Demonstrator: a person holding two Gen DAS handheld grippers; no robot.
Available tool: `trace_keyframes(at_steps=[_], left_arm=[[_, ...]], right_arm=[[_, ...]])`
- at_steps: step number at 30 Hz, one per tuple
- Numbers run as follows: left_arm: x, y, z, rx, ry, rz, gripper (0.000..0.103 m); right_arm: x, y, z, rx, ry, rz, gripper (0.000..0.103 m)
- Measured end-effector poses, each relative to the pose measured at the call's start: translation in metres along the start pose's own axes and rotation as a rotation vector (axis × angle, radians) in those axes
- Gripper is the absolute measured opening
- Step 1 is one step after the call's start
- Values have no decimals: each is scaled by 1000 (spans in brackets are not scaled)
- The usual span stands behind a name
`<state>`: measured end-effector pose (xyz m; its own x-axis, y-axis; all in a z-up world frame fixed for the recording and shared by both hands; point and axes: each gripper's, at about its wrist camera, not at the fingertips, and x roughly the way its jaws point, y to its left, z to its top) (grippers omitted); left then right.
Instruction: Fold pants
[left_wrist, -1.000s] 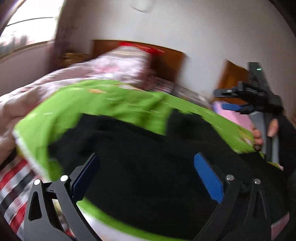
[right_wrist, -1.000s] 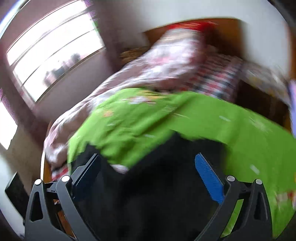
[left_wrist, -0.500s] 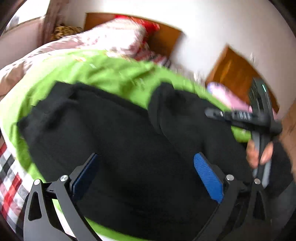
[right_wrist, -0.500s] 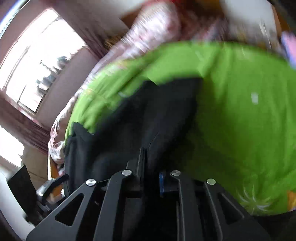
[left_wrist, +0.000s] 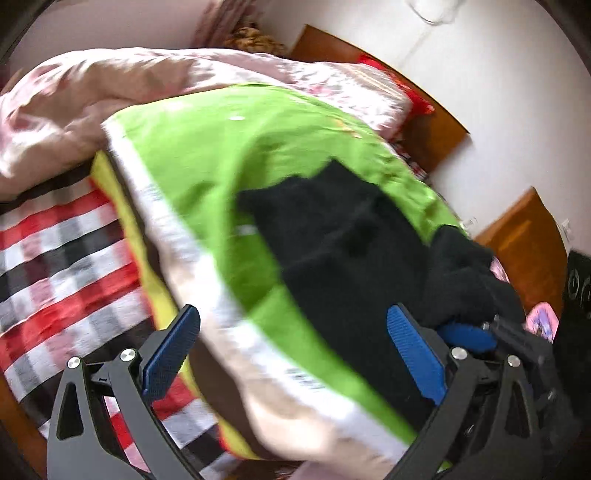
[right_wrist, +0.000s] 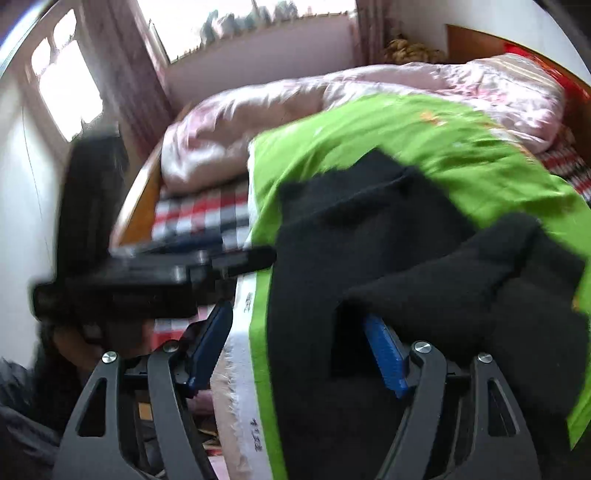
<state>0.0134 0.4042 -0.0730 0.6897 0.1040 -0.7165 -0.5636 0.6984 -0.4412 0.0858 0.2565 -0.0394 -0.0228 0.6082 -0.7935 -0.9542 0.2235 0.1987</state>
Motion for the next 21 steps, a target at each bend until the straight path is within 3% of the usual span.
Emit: trace_keyframes(at_steps=[3, 7, 10, 12, 13, 15, 21], left_arm=[[-6, 18, 3, -29, -15, 8, 101], [-22, 8, 7, 22, -53, -30, 101], [-38, -40, -2, 220, -75, -77, 101], [-43, -95, -20, 452, -92, -91, 101], [-42, -112, -27, 519, -100, -77, 101], [-30, -153, -42, 699, -108, -10, 101], [42, -215, -62, 1040, -11, 95, 97]], right_arm=[[-19, -3, 2, 24, -64, 72, 71], [-94, -33, 5, 104, -279, 127, 71], [-150, -71, -10, 198, -406, 76, 71], [-176, -99, -29, 277, -451, 24, 71], [-184, -113, -41, 331, -465, 16, 71], [-190, -131, -60, 405, -474, 16, 71], [-167, -137, -97, 464, -407, -32, 71]])
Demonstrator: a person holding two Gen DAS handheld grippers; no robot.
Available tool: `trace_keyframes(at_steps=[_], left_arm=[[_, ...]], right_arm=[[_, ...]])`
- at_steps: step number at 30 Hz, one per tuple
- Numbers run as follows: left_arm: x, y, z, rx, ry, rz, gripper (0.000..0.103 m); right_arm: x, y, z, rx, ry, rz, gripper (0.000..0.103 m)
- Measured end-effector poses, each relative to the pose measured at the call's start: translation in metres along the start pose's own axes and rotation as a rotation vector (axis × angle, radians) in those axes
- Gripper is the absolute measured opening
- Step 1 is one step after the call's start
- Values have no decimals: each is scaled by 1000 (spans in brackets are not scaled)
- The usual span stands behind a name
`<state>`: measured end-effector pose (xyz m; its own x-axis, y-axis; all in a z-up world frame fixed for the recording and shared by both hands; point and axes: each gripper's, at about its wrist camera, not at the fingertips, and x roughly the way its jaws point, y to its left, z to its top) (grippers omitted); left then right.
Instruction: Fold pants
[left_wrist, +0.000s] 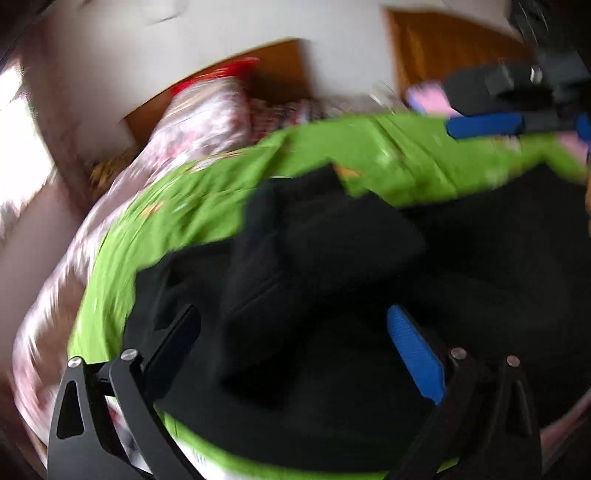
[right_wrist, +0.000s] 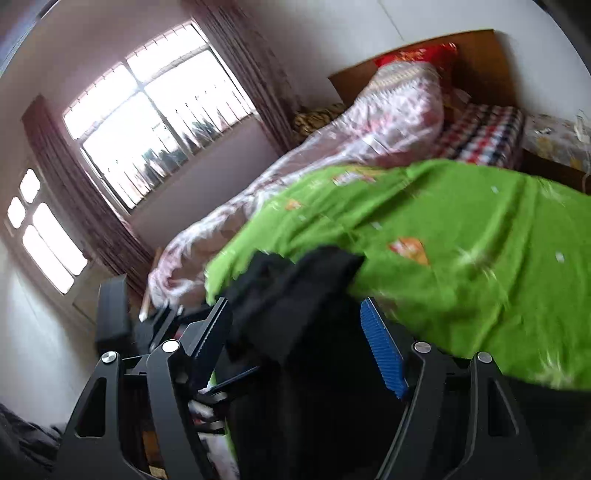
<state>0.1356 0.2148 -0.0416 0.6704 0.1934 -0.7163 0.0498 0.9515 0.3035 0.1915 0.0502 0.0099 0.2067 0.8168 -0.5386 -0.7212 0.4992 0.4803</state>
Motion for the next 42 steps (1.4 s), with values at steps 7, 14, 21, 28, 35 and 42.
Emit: trace_keyframes(at_steps=[7, 14, 21, 28, 35, 42], left_arm=[[-10, 47, 3, -225, -110, -119, 19], [-11, 176, -108, -824, -123, -352, 20], [24, 187, -143, -934, -101, -470, 30], [13, 182, -144, -942, -133, -501, 58], [3, 176, -128, -904, -143, -460, 18], [-66, 167, -82, -716, -391, -351, 17]], right_arm=[[5, -20, -18, 22, 34, -83, 71], [16, -15, -20, -80, 88, -132, 71], [90, 17, -20, -380, 291, -229, 51], [121, 5, -10, -405, 391, -167, 48], [118, 10, -12, -458, 407, -141, 27], [67, 56, -11, -601, 187, -288, 14]])
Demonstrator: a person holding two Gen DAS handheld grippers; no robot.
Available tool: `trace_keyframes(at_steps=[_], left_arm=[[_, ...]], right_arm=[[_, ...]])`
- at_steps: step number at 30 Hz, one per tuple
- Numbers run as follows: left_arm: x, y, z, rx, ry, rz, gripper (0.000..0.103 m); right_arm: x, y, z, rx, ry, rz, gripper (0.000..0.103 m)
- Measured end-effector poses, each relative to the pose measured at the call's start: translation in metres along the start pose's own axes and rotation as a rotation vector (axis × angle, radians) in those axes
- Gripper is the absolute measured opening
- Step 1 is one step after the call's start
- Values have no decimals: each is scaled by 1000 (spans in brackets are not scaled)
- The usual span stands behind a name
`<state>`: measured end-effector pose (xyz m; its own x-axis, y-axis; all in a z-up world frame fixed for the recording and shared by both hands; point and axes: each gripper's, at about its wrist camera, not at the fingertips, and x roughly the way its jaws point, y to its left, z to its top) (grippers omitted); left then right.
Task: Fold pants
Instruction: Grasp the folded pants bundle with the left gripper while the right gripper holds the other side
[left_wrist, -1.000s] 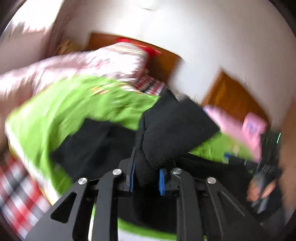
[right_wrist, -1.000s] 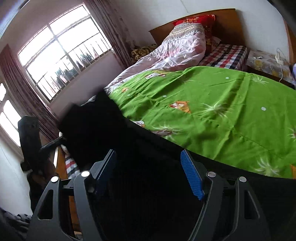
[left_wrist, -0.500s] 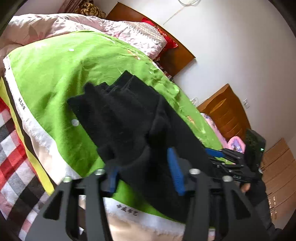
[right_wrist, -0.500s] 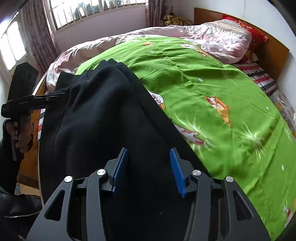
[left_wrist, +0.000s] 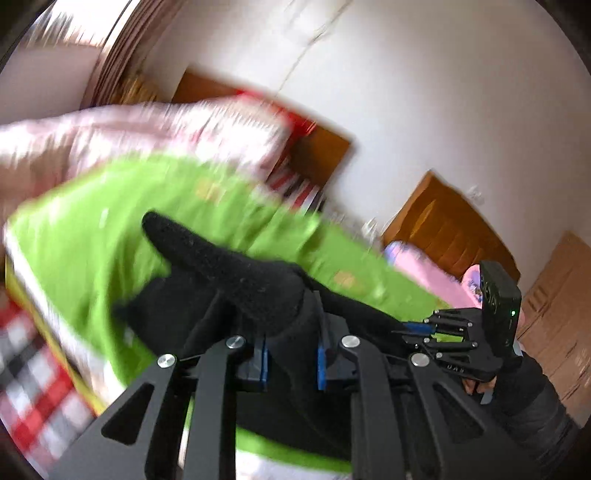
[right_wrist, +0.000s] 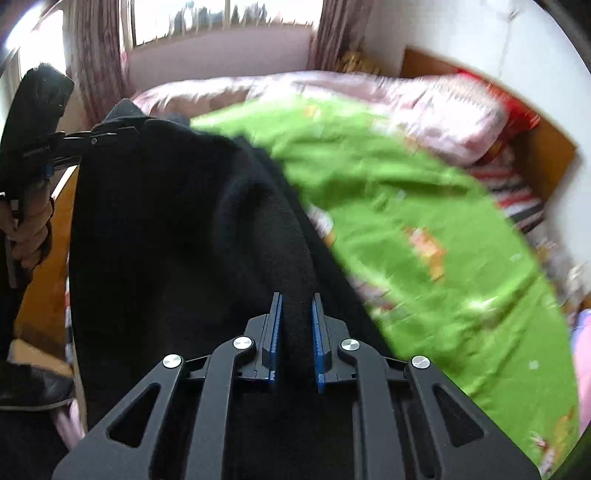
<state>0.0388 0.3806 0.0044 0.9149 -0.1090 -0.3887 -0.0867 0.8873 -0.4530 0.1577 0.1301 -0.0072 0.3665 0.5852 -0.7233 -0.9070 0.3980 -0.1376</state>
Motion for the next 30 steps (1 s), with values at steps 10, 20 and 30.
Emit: trace_keyframes(at_steps=[10, 20, 30], left_arm=[[57, 78, -46, -198, 205, 129, 21], [24, 97, -32, -299, 103, 6, 58], [38, 101, -34, -280, 85, 98, 7]], right_arm=[[69, -30, -2, 119, 138, 9, 32], [-30, -69, -25, 277, -81, -83, 63], [-100, -150, -137, 583, -38, -281, 63]])
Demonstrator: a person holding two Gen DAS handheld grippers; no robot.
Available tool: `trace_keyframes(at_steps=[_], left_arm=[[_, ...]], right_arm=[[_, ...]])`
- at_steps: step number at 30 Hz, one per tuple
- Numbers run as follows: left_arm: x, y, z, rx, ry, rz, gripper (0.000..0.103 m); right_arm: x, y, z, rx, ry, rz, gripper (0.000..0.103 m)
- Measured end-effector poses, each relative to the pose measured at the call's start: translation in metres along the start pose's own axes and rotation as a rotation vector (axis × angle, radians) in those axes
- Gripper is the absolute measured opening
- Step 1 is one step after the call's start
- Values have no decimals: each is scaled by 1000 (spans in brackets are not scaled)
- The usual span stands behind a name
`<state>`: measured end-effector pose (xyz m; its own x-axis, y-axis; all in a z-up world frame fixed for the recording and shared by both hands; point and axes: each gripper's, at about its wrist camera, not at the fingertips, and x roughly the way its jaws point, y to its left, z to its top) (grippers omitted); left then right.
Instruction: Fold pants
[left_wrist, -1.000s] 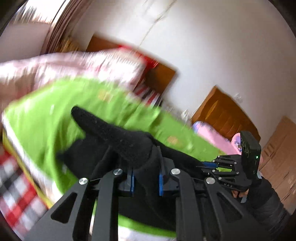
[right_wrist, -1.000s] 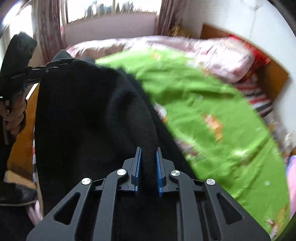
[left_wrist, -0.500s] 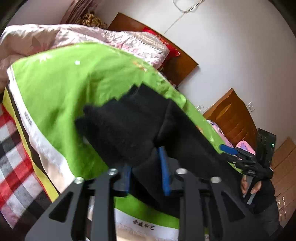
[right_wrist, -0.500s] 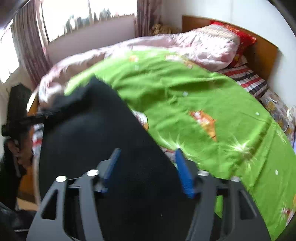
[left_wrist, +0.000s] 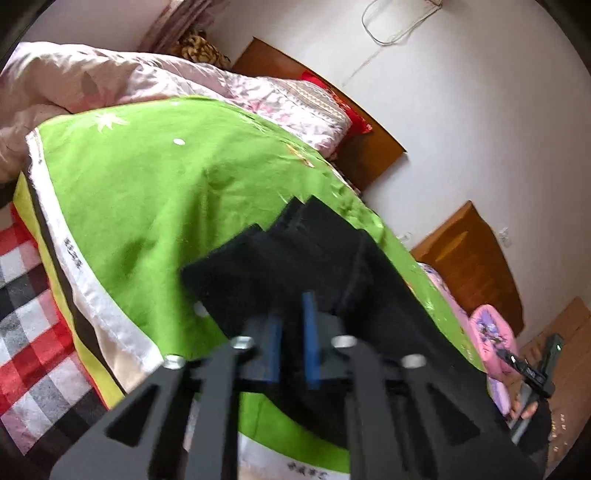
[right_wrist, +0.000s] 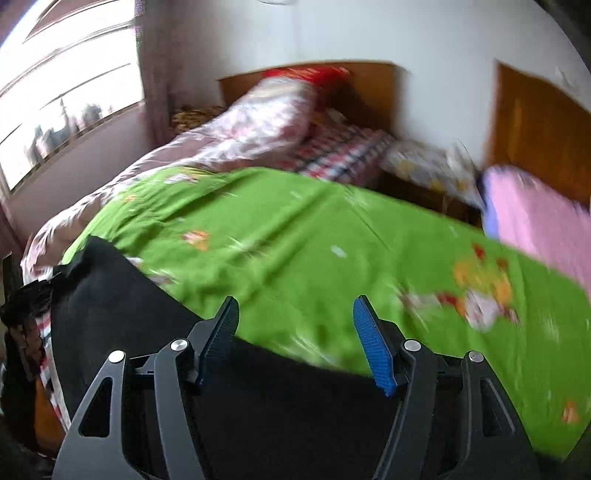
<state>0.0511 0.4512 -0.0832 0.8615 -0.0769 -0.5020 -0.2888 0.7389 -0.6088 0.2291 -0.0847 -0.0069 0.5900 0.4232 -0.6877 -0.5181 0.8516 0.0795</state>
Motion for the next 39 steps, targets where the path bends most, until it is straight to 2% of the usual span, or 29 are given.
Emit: trace_keyframes(at_steps=[3, 5, 9, 10, 12, 15, 16, 18, 19, 23, 24, 25, 26, 27, 29, 31, 33, 35, 36, 37, 38, 39], left_arm=[[-4, -9, 1, 52, -5, 20, 7], [-4, -13, 4, 54, 9, 10, 12], [2, -12, 6, 45, 26, 41, 15], [3, -12, 5, 56, 25, 64, 11], [6, -14, 3, 88, 20, 124, 9], [7, -14, 1, 91, 20, 151, 9], [6, -14, 1, 96, 18, 159, 9], [6, -16, 0, 115, 14, 173, 9], [6, -17, 0, 120, 12, 178, 9], [3, -19, -3, 113, -10, 189, 9], [2, -20, -3, 118, -15, 195, 8], [1, -22, -2, 122, -20, 199, 8], [-3, -24, -1, 132, -28, 203, 8], [-5, -26, -1, 143, -33, 203, 8], [-12, -31, -1, 169, -51, 214, 8], [-16, -35, -1, 188, -67, 226, 8], [-7, -35, -1, 213, -38, 262, 8], [7, -27, -2, 212, 6, 277, 13], [10, -23, -3, 216, 7, 282, 21], [10, -19, -3, 216, -3, 287, 35], [5, -14, -2, 200, -29, 294, 44], [-1, -11, -1, 182, -48, 303, 63]], right_arm=[[9, 9, -15, -55, 49, 43, 63], [21, 20, -21, -97, 79, 74, 63], [54, 32, -30, -113, 155, 48, 64], [58, 36, -32, -116, 160, 32, 66], [54, 40, -32, -93, 147, 38, 68], [36, 55, -28, -78, 109, 109, 68], [25, 70, -28, -97, 85, 140, 68], [14, 96, -30, -119, 72, 201, 82], [14, 113, -34, -142, 88, 237, 84], [30, 211, -71, -400, 205, 323, 84], [34, 231, -81, -478, 220, 310, 89], [30, 245, -87, -539, 164, 252, 90], [26, 254, -83, -550, 156, 238, 90], [23, 257, -79, -533, 167, 259, 90], [13, 268, -71, -498, 140, 342, 90], [7, 283, -69, -521, 119, 406, 90], [15, 300, -74, -565, 134, 424, 90], [34, 310, -82, -569, 209, 467, 93], [40, 311, -85, -568, 211, 456, 96], [42, 312, -85, -570, 207, 449, 96], [39, 309, -82, -550, 207, 467, 96], [36, 304, -77, -518, 207, 490, 94]])
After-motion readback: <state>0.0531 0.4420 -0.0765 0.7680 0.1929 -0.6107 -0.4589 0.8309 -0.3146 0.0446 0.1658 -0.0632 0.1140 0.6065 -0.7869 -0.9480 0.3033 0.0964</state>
